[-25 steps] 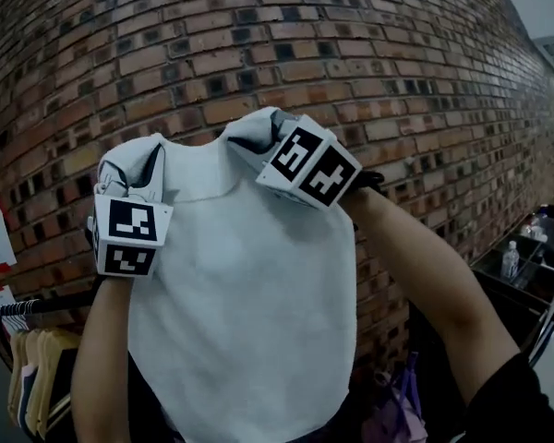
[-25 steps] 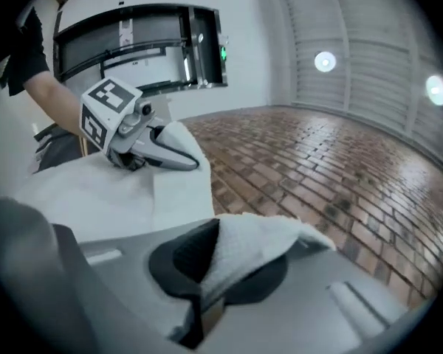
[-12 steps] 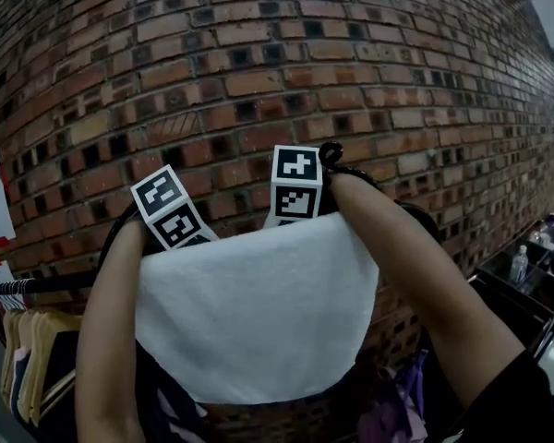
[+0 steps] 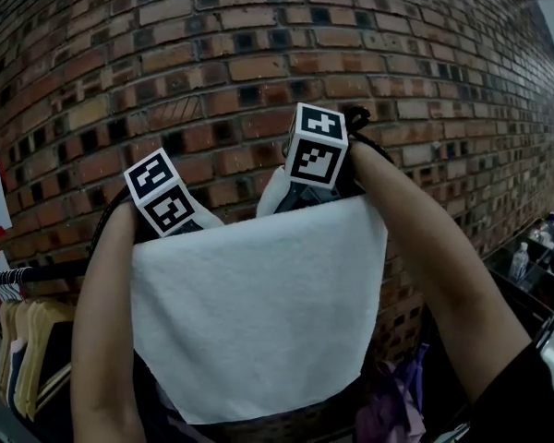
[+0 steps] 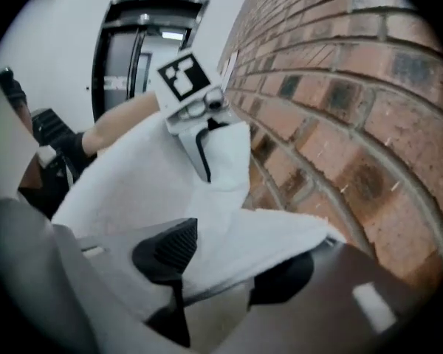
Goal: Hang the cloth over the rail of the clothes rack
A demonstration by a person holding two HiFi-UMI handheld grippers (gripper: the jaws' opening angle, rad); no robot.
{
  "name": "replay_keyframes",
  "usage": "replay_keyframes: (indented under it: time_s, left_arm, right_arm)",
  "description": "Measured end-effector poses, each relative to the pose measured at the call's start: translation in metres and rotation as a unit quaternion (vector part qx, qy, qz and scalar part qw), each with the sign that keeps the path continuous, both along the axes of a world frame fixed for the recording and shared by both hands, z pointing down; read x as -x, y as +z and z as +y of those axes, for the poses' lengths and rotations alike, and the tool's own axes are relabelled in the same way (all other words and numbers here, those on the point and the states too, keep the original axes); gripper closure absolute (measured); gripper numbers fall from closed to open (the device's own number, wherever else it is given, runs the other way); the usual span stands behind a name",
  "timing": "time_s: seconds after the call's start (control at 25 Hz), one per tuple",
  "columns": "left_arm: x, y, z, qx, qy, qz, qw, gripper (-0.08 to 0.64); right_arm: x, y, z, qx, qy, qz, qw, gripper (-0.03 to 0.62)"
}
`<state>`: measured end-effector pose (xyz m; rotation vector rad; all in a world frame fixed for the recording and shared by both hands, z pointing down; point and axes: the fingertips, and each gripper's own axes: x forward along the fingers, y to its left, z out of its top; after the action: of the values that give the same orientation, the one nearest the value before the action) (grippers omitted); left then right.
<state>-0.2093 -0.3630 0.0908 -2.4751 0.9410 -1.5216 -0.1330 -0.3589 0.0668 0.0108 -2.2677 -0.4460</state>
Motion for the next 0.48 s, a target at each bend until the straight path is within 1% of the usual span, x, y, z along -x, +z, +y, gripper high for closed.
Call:
replay_keyframes:
  time_s: [0.08, 0.24, 0.28, 0.36, 0.4, 0.48]
  left_arm:
    - [0.003, -0.003, 0.000, -0.007, 0.002, 0.004, 1.0000, 0.325]
    - [0.003, -0.011, 0.001, -0.026, 0.014, 0.007, 0.9995, 0.324]
    - [0.003, -0.013, 0.001, -0.030, 0.016, 0.010, 0.9994, 0.325]
    - [0.001, -0.018, 0.004, -0.030, 0.020, 0.026, 0.9990, 0.322]
    - [0.001, -0.020, 0.005, -0.029, 0.017, 0.034, 0.9988, 0.308]
    - [0.006, -0.022, 0.005, -0.026, 0.004, 0.038, 0.9989, 0.304]
  right_arm:
    - [-0.009, 0.006, -0.009, -0.024, 0.019, 0.034, 0.999, 0.382]
    - [-0.017, 0.006, -0.014, -0.043, 0.032, 0.045, 0.998, 0.382]
    - [-0.019, 0.009, -0.016, -0.049, 0.036, 0.055, 0.997, 0.382]
    - [-0.023, 0.014, -0.019, -0.054, 0.043, 0.072, 0.995, 0.382]
    - [-0.025, 0.015, -0.021, -0.054, 0.048, 0.075, 0.995, 0.382]
    - [-0.029, 0.019, -0.024, -0.058, 0.054, 0.088, 0.993, 0.382]
